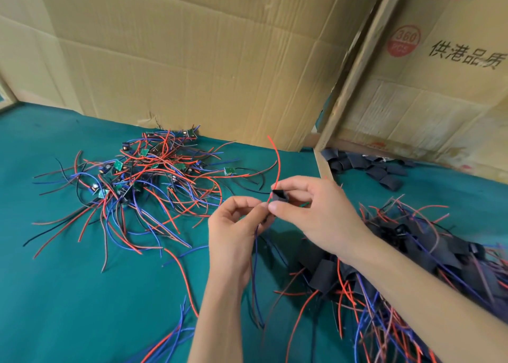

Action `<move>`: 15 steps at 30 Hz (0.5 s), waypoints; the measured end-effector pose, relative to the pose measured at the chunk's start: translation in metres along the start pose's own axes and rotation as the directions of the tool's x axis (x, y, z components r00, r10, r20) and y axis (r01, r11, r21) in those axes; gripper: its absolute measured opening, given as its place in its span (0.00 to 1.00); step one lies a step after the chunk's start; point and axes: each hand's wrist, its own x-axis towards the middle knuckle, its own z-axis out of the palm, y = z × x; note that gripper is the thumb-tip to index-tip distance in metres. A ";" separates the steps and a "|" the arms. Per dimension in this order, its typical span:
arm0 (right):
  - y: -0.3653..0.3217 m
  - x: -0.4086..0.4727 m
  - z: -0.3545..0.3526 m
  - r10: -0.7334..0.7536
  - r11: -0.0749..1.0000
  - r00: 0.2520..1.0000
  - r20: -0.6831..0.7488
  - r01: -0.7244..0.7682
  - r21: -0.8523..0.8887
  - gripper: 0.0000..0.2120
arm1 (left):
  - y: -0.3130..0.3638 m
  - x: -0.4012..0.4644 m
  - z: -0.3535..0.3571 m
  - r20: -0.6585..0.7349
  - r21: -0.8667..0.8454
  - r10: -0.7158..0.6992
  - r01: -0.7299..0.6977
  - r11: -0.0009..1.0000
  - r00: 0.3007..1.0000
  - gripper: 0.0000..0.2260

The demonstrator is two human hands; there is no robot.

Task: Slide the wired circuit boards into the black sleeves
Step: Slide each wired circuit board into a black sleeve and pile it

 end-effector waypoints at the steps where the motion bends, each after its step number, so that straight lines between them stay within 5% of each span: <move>1: -0.001 0.001 -0.004 -0.008 1.000 1.000 -0.028 0.008 0.002 0.12 | 0.000 0.000 0.000 -0.008 0.017 0.009 -0.009 1.000 1.000 0.06; 8: -0.032 0.027 -0.061 -0.034 0.907 0.968 -0.249 0.134 0.399 0.06 | 0.000 -0.002 0.001 -0.016 0.150 0.071 -0.068 0.986 0.997 0.10; 15: -0.044 0.031 -0.053 -0.176 0.932 0.971 -0.160 0.216 0.290 0.07 | 0.000 -0.004 0.001 0.004 0.274 0.139 -0.135 0.952 0.990 0.03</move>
